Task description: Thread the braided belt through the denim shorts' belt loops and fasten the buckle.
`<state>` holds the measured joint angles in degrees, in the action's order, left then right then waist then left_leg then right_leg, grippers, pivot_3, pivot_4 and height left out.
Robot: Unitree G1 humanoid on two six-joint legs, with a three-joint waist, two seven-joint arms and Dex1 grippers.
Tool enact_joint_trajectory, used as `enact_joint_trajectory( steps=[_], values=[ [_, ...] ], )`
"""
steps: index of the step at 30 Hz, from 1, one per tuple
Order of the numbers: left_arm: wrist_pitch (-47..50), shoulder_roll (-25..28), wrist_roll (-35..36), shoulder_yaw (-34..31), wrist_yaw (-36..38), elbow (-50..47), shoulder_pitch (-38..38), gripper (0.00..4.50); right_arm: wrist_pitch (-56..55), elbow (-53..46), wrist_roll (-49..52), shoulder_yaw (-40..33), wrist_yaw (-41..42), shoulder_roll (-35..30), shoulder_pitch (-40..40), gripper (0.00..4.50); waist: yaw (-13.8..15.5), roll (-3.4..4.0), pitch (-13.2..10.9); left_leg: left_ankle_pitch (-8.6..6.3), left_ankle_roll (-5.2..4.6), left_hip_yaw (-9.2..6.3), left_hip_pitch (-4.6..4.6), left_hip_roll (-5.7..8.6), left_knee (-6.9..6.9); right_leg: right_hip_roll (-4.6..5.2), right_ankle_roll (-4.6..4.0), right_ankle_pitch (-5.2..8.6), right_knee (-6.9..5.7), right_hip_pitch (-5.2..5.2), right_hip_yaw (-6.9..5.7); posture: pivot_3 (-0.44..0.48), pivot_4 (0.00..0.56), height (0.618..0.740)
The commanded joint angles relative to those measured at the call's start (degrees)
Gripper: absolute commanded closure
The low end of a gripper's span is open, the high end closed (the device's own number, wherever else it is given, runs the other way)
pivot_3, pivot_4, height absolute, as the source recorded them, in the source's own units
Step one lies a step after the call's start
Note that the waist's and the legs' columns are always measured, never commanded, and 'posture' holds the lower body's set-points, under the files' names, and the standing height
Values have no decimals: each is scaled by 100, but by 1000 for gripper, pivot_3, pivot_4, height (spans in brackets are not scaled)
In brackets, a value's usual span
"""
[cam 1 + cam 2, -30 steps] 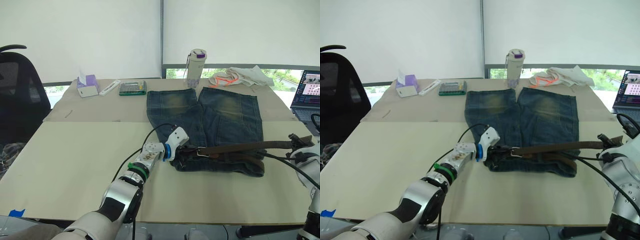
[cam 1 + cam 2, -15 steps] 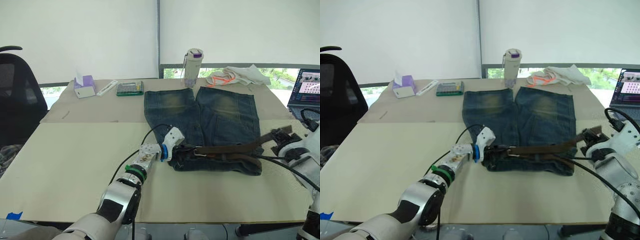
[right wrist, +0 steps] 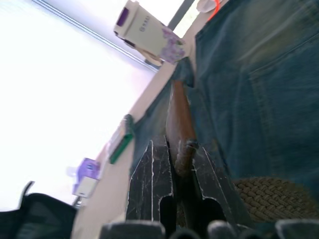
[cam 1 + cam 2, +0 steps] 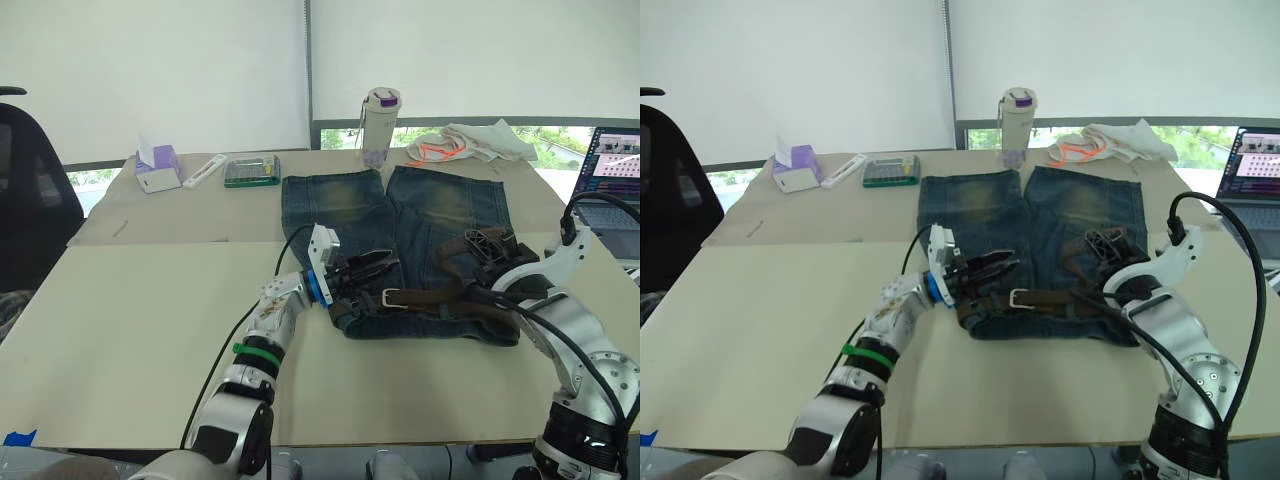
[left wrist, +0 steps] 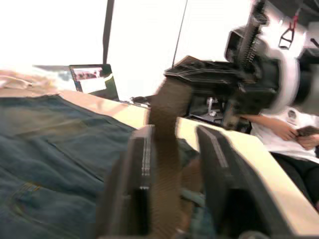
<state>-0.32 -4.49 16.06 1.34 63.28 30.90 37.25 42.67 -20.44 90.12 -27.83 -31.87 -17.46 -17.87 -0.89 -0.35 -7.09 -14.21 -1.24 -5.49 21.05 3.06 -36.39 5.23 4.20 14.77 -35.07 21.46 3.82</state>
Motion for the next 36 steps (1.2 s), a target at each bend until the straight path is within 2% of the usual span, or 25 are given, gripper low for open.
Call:
enact_joint_trajectory(
  steps=[1,5,6,10,19,22,32,33,36],
  values=[
    [-302,-163,-243,286,-627,-757,-186,1613,-437,-163,462,201,-224,266,-308,4500,7,6,-2,1,0,-2,0,0,0,-1,-3,-2,0,0,0,0,150,740],
    [-1328,-303,-894,499,-1595,-758,-252,237,-717,-243,690,479,-500,530,-441,4500,22,10,-2,6,-3,-4,3,3,0,0,-7,-5,4,1,-3,0,150,740],
    [-1593,-306,-1046,544,-1793,-701,-234,26,-764,-275,710,556,-556,573,-439,4500,22,12,-1,6,-3,-4,3,4,0,1,-7,-5,6,1,-3,0,150,740],
    [-2560,-145,-1715,760,-2496,-341,-44,26,-930,-353,733,802,-688,677,-406,4500,22,13,-1,7,-3,-4,4,6,4,1,-7,-5,6,4,-3,0,150,740],
    [-3646,331,-2848,1296,-3464,552,492,26,-1181,-383,676,1044,-742,718,-372,4500,18,11,-3,8,-2,-5,6,13,4,0,-6,-5,3,13,-5,0,150,740],
    [-3738,359,-2973,1337,-3742,790,647,880,-1223,-407,655,1098,-714,704,-345,4500,18,10,-3,9,-3,-5,8,12,4,0,-6,-5,0,17,-5,0,150,740],
    [-3819,337,-2952,1351,-4168,1295,960,4258,-1215,-490,554,1225,-609,558,-166,4500,12,8,-5,10,-3,-4,11,13,4,0,-6,-5,-2,21,-5,0,150,740],
    [-3838,355,-2963,1356,-4189,1314,962,4464,-1227,-489,551,1223,-601,540,-153,4500,11,8,-5,10,-3,-4,12,13,4,0,-6,-5,-2,23,-5,0,150,740],
    [-3934,432,-2978,1372,-4224,1353,928,4464,-1264,-483,559,1196,-583,482,-130,4500,6,7,-5,10,-3,-4,12,12,4,-1,-6,-5,-4,24,-5,0,150,740]
  ],
)
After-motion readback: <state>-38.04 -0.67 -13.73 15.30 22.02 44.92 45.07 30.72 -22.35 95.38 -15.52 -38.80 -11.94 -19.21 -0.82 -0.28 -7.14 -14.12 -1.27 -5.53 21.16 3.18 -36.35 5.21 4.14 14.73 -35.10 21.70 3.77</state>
